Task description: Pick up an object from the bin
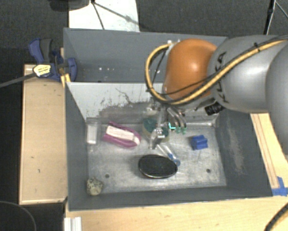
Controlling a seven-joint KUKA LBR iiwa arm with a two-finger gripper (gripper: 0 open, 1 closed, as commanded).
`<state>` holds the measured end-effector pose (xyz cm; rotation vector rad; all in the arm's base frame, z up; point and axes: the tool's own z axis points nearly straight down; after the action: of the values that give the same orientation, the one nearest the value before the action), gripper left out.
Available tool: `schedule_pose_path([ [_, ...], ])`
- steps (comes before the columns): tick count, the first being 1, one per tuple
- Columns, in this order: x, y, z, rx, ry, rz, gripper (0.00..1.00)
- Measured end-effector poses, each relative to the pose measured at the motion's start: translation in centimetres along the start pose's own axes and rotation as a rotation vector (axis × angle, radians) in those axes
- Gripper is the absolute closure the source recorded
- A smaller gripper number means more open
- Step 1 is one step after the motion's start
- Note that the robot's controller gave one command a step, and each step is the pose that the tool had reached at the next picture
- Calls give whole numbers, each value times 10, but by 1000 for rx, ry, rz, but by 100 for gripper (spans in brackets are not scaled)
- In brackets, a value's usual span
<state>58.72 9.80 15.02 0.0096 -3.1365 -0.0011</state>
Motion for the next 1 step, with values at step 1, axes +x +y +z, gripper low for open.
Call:
schedule_pose_path([
  [1, -1, -58, 61, 1, -11, 152, 0],
])
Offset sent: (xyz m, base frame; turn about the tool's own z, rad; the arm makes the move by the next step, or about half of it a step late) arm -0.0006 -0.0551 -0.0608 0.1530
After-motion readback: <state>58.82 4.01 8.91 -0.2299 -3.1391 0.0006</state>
